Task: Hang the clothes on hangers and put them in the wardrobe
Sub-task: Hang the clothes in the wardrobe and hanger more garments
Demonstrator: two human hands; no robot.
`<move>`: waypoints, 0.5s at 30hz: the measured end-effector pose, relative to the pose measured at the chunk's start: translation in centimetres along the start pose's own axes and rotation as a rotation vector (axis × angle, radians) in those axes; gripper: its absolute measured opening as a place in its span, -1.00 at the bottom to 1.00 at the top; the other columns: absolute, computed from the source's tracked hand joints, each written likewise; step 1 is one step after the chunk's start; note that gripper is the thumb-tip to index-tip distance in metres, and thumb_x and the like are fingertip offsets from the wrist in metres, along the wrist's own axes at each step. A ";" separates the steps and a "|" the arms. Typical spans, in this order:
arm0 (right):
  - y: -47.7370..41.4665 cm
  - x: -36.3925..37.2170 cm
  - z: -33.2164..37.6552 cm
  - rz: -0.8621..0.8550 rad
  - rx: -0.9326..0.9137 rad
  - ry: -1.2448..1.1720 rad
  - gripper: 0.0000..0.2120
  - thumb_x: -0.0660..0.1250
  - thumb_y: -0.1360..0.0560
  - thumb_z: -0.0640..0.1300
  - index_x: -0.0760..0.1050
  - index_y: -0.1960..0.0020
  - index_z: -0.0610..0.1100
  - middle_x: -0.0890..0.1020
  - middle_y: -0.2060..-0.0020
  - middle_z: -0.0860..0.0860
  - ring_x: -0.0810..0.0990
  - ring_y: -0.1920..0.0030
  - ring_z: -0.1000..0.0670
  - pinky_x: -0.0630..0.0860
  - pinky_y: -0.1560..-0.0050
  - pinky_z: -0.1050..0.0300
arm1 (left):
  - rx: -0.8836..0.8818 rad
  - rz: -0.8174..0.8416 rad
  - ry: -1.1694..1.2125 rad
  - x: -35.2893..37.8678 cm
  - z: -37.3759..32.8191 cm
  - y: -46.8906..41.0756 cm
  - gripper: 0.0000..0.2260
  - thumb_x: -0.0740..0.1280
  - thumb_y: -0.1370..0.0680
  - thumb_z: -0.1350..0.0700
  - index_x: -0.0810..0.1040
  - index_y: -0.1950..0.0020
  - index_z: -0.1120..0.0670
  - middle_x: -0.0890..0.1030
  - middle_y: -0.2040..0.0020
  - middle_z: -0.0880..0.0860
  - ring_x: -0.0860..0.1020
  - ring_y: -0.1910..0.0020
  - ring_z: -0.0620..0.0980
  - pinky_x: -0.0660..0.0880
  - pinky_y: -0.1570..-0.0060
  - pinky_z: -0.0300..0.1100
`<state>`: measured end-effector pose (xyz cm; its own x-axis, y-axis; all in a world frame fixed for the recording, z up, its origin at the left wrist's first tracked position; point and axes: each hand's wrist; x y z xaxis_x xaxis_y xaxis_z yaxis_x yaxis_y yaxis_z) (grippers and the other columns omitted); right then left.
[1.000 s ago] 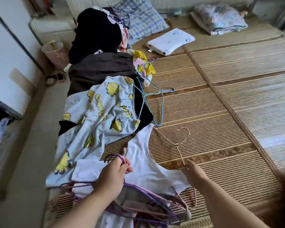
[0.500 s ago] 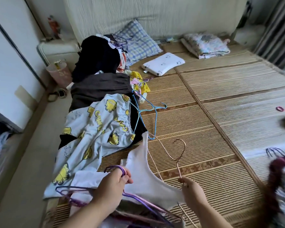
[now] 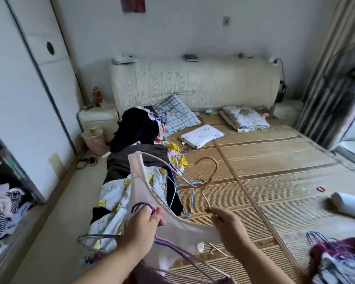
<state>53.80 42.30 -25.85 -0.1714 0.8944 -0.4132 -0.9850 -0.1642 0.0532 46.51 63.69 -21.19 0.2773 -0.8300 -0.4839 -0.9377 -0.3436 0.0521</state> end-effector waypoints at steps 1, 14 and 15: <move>0.3 -0.8 2.2 0.010 -0.040 0.002 -0.63 0.28 -0.52 -0.28 0.57 0.11 0.22 0.59 0.13 0.06 0.46 0.30 0.25 0.31 0.35 0.45 | 0.026 -0.040 0.023 -1.2 -1.8 0.3 -0.74 0.20 -0.62 0.10 0.50 0.26 0.04 0.60 0.27 0.03 0.60 0.18 0.04 0.48 0.12 -0.11; 5.0 -6.8 21.1 0.128 -0.434 0.221 -0.62 0.26 -0.50 -0.22 0.59 0.18 0.28 0.55 0.45 0.28 0.44 0.45 0.25 0.29 0.42 0.39 | 0.397 -0.302 0.099 -9.7 -22.9 6.3 -0.71 0.20 -0.62 0.13 0.49 -0.33 0.06 0.56 -0.09 -0.17 0.51 -0.03 -0.21 0.31 0.05 -0.60; 5.1 -7.2 21.9 0.153 -0.463 0.244 -0.64 0.25 -0.49 -0.24 0.59 0.08 0.24 0.56 0.45 0.29 0.45 0.43 0.26 0.29 0.40 0.39 | 0.395 -0.308 0.082 -9.6 -23.9 6.6 -0.69 0.20 -0.62 0.13 0.47 -0.35 0.07 0.57 -0.18 -0.10 0.52 -0.13 -0.14 0.34 -0.05 -0.50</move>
<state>49.56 44.13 -2.71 -0.2479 0.7323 -0.6342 -0.8281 -0.4999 -0.2536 42.65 58.89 4.64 0.5542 -0.7533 -0.3541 -0.8130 -0.3985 -0.4246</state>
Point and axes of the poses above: each hand's wrist, its own y-axis away from the middle knuckle, its own x-axis out of the palm, z = x × y
